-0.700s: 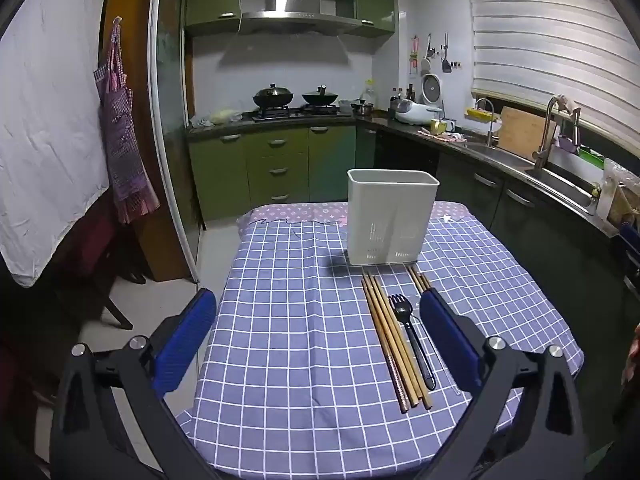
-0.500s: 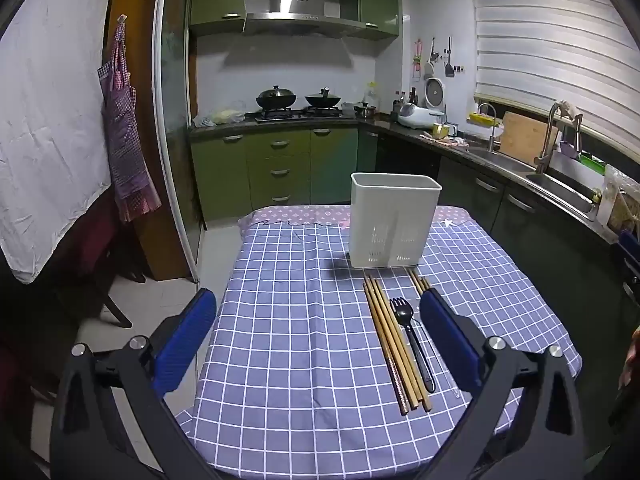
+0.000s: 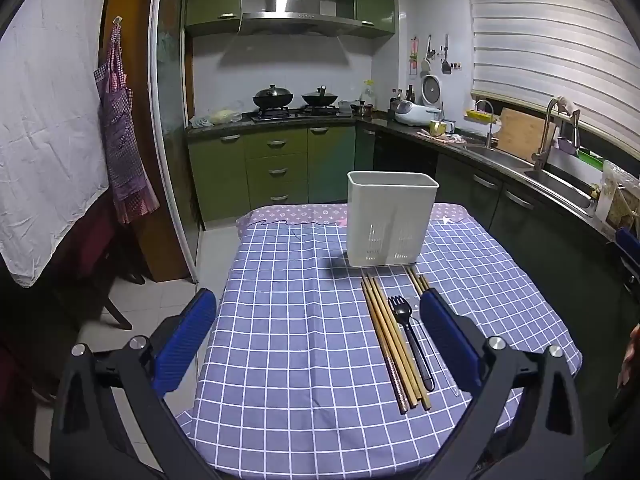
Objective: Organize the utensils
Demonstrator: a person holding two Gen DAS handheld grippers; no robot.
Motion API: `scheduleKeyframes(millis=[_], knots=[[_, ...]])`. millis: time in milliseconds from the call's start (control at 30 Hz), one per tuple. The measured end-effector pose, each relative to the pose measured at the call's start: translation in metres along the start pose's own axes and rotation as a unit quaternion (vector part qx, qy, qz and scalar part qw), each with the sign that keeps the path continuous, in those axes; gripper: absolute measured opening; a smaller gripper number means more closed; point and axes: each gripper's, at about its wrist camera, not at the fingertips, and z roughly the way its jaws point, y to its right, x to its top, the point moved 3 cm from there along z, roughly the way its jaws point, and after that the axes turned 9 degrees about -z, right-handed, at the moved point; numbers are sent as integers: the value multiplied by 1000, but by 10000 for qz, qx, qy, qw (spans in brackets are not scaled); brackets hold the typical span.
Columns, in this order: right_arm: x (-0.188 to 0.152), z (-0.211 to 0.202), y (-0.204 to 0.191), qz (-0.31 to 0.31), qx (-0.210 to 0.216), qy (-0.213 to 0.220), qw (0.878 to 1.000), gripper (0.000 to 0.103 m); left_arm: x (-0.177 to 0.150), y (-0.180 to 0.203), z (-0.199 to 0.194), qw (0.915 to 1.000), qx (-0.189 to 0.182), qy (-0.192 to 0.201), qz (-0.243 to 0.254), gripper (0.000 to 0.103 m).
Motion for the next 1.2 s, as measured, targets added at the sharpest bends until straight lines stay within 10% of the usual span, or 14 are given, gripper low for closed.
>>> scheduleKeyframes(millis=[1200], knots=[[-7, 12, 3, 43, 72, -92, 9999, 99, -13, 4, 14, 9998, -61, -199, 3, 97]])
